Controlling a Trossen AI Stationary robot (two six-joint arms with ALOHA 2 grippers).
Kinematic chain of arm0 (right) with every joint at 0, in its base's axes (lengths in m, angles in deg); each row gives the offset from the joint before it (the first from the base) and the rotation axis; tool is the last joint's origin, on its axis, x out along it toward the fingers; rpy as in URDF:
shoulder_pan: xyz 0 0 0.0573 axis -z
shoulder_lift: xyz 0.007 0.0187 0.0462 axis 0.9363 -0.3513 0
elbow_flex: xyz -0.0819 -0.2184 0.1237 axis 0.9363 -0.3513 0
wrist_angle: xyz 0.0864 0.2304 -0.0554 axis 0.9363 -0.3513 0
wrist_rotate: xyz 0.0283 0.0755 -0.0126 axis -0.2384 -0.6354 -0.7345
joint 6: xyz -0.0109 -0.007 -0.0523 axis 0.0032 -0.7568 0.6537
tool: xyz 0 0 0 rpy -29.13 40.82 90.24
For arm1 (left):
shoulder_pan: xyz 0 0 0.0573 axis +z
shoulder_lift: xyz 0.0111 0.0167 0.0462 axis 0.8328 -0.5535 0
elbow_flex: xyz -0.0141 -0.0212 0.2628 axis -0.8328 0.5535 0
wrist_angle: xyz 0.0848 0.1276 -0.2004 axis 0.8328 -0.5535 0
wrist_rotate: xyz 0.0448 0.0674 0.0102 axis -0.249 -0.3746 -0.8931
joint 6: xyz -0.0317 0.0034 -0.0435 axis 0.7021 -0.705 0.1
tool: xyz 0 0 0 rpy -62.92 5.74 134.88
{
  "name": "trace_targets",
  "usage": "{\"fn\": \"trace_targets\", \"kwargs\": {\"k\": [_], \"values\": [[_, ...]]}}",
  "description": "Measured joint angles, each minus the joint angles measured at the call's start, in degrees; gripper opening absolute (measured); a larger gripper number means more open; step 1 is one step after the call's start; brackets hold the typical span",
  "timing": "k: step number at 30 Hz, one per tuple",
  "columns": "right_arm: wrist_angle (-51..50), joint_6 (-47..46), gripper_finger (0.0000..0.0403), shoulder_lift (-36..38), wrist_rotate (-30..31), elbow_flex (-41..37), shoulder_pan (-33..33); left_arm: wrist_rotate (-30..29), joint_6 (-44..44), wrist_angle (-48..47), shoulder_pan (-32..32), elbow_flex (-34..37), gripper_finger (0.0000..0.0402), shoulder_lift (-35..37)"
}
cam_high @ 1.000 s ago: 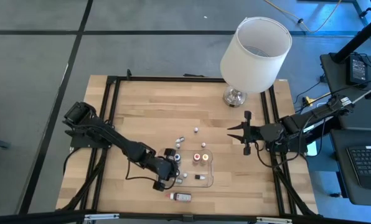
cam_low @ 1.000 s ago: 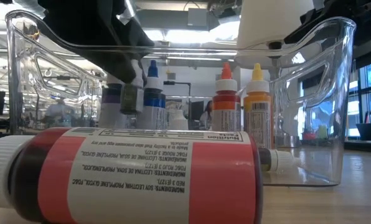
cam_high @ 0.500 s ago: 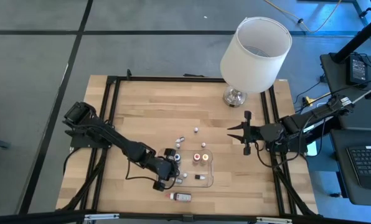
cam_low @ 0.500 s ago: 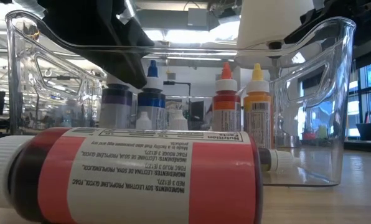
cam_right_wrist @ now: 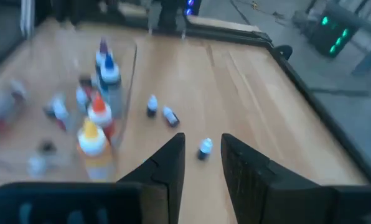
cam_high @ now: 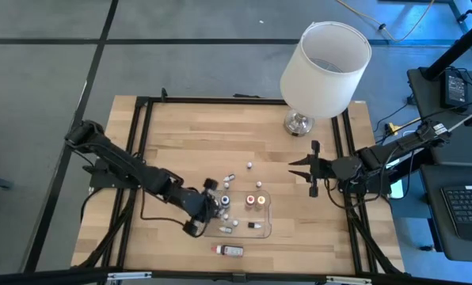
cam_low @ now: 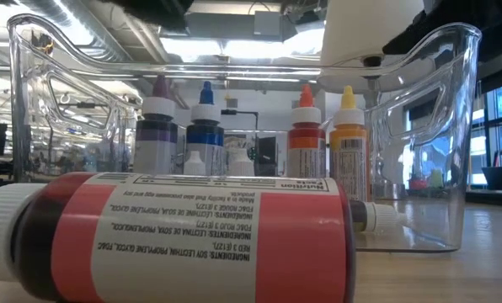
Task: Pick & Place food coloring
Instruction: Put the small white food coloring bottle into the container
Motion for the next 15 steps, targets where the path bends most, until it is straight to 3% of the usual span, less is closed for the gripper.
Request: {"fn": "trace_targets", "kwargs": {"k": [3, 5, 9, 11, 15], "values": [[2.39, -7.53, 0.0107, -0.02, -1.77, 0.0, 0.0, -3.45, 4.52, -3.41, -0.02, 0.2, 0.0095, 0.82], [3.14, -8.18, 0.0107, -0.02, -4.24, -0.01, 0.01, -2.03, 4.37, -1.48, -0.04, 1.69, 0.0093, 1.33], [6.03, -5.37, 0.0107, -0.96, -10.82, 0.01, -0.01, 12.41, 0.14, 11.85, 0.69, 7.2, 0.009, 3.04], [9.15, -3.58, 0.0107, -2.14, -12.39, -0.01, -0.02, 16.82, 0.95, 15.66, 1.32, 9.91, 0.0092, 5.15], [15.74, 1.39, 0.0107, -5.14, -13.12, 0.01, -0.03, 12.16, 4.02, 16.3, 2.1, 15.28, 0.0095, 11.28]]}}
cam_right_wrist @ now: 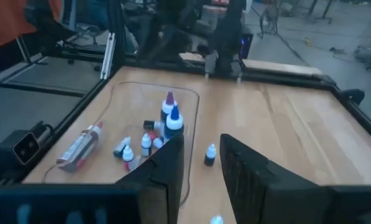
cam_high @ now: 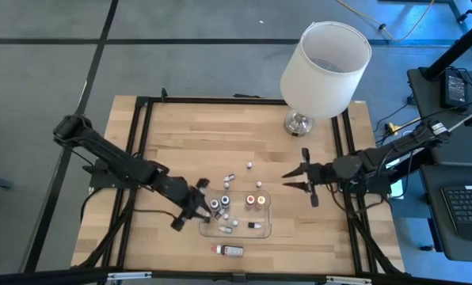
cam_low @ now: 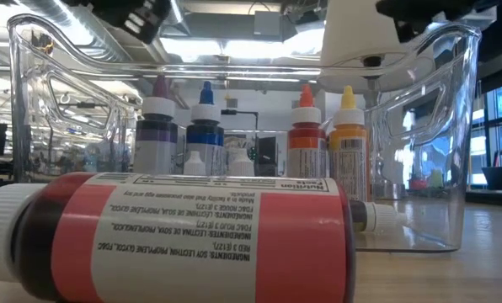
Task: Pick & Place food coloring
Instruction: Put the small white food coloring bottle into the container
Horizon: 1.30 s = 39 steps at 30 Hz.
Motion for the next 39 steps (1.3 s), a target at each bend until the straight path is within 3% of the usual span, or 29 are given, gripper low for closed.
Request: {"fn": "trace_targets", "kwargs": {"k": [11, 17, 24, 33, 39], "values": [[2.9, 2.73, 0.0107, -6.09, 0.03, 0.0, 0.02, -8.54, 3.24, 10.16, -0.07, 17.56, 0.0093, 17.53], [3.41, 2.66, 0.0107, -7.92, 0.05, 0.0, 0.02, -18.88, 4.18, 21.02, -0.05, 26.4, 0.0093, 19.02], [3.4, 4.41, 0.0107, -10.27, 0.09, 0.0, 0.02, -29.29, 4.17, 22.01, -0.06, 29.03, 0.0093, 18.8], [3.35, 7.24, 0.0107, -14.55, 0.12, 0.0, 0.04, -29.7, 4.52, 22.19, -0.04, 29.2, 0.0091, 18.8], [3.35, 8.88, 0.0107, -15.98, 0.12, 0.0, 0.36, -25.52, 3.16, 22.19, -0.07, 29.2, 0.0095, 18.8]]}}
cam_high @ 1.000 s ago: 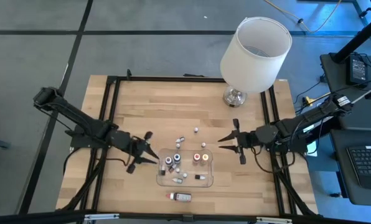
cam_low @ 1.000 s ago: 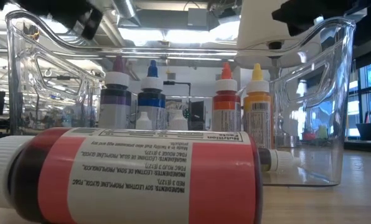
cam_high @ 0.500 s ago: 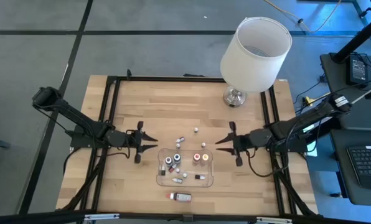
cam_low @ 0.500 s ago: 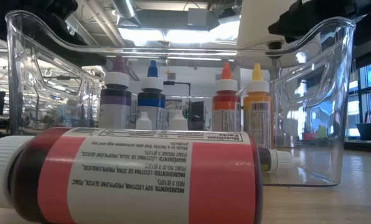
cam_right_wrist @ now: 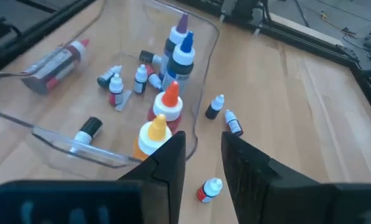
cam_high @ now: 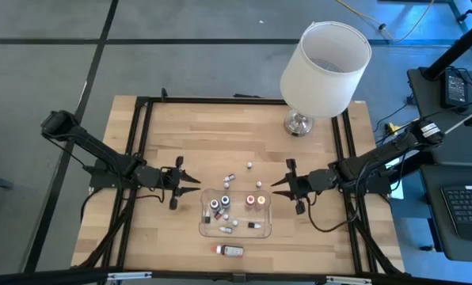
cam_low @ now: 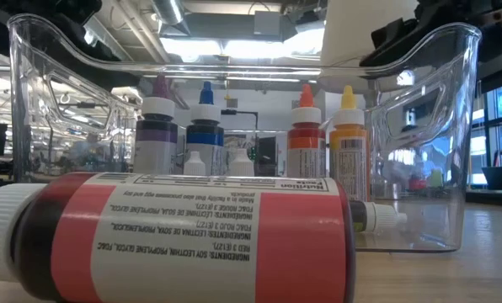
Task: Pick & Place food coloring
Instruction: Put the small white food coloring bottle into the container
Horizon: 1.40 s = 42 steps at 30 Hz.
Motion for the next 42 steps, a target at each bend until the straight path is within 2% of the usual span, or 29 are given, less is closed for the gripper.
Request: {"fn": "trace_targets", "kwargs": {"k": [8, 13, 19, 22, 25, 30, 33, 36, 42], "values": [[-1.93, -4.18, 0.0107, -0.01, -0.1, 0.0, 3.71, -0.01, -1.52, 0.41, 0.02, 0.0, 0.0096, -0.02], [-4.97, -2.94, 0.0107, 0.78, -6.01, -0.02, 6.66, 0.05, -2.65, 4.02, 0.02, -0.02, 0.0096, -0.04], [-6.02, 0.38, 0.0107, 2.13, -8.18, -0.02, 9.62, -0.28, -3.61, 6.62, 0.02, -0.02, 0.0131, -0.04], [-5.36, 0.86, 0.0107, 3.12, -12.63, -1.34, 10.76, -1.15, -3.69, 7.45, 0.02, -0.02, 0.0162, -0.04], [-3.5, -0.58, 0.0107, 6.14, -15.52, -4.54, 11.64, -3.5, -3.71, 7.26, 0.02, -0.04, 0.0191, -0.04], [-2.73, -3.51, 0.0107, 14.55, -12.51, -6.86, 12.72, -5.95, -5.68, 5.65, 0.12, -0.02, 0.0209, -0.06], [-2.36, -3.37, 0.0107, 18.26, -12.15, -7.57, 12.71, -7.05, -2.85, 5.04, 2.33, -1.45, 0.0208, -0.07], [-2.31, -3.44, 0.0107, 19.97, -12.1, -8.38, 12.71, -4.31, -0.33, 0.8, 6.66, -5.51, 0.0206, -0.04], [-2.13, -3.43, 0.0107, 19.6, -11.98, -8.66, 12.71, 6.8, 4.68, -20.89, 17.49, -17.24, 0.0207, -3.09]]}}
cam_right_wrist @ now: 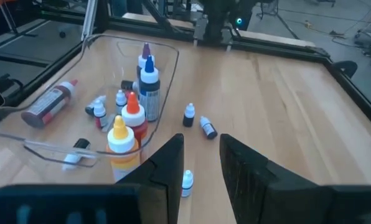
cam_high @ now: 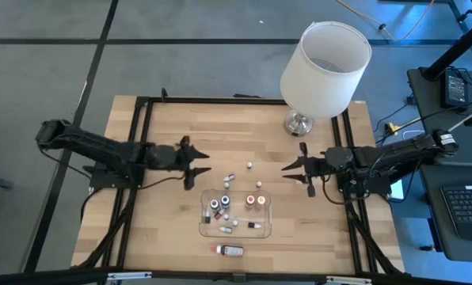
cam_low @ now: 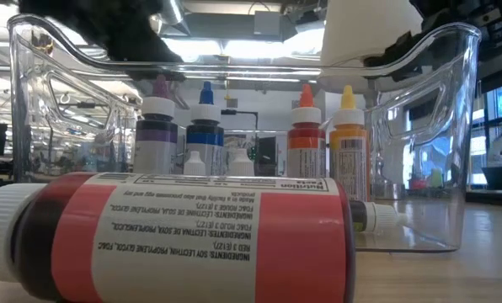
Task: Pick & Place food coloring
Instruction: Put the small white food coloring bottle into the container
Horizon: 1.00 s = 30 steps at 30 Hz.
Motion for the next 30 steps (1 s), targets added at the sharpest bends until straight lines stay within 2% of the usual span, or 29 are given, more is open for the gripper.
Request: {"fn": "trace_targets", "kwargs": {"k": [5, 10, 15, 24, 30], "values": [[-0.14, 0.16, 0.0107, -0.31, 0.02, -0.02, -0.02, 9.96, -1.39, -3.96, 6.59, -6.08, 0.0205, -6.96], [-0.07, 0.23, 0.0107, -0.32, 0.02, -0.02, -0.02, 14.53, -5.81, -5.24, 11.2, -10.57, 0.0207, -15.39], [-0.05, 0.22, 0.0107, -0.37, 0.02, -0.02, -0.03, 19.36, -9.78, -5.38, 13.19, -14.16, 0.0205, -23.79], [-0.06, 0.36, 0.0107, -0.39, 0.04, -0.02, -0.03, 19.51, -19.19, -6.73, 13.68, -19.38, 0.0206, -33.7], [-0.07, 0.3, 0.0107, -0.36, 0.04, -0.02, -0.04, 14.36, -26.86, -7.63, 13.87, -20.74, 0.0207, -36.53]]}}
